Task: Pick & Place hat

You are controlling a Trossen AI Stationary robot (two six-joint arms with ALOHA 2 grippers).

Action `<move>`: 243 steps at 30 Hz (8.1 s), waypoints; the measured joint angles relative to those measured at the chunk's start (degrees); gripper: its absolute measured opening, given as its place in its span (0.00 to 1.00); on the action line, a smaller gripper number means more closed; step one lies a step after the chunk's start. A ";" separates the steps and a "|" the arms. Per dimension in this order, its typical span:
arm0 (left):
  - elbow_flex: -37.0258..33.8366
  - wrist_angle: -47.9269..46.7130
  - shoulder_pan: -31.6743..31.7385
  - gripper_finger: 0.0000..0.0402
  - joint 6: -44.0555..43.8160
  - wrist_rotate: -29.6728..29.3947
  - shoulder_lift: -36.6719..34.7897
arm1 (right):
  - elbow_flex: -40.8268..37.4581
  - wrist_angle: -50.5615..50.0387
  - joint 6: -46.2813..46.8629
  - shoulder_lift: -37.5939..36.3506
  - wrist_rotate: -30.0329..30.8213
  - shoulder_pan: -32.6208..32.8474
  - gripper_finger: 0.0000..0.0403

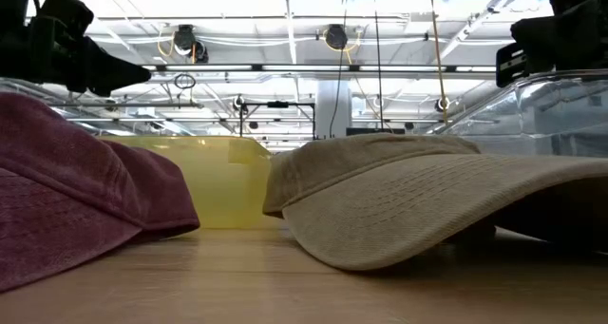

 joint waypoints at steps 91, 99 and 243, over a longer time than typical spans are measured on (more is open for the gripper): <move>0.00 0.00 -0.01 0.10 0.02 0.00 0.00 | -0.02 0.00 0.00 -0.02 0.00 0.01 0.00; 0.00 0.00 -0.01 0.10 0.00 0.00 -0.01 | -0.02 0.00 0.02 -0.01 0.00 0.02 0.00; -0.02 9.53 0.04 0.10 -2.60 -4.46 5.59 | 43.28 -46.31 -21.44 70.66 13.90 -34.12 0.63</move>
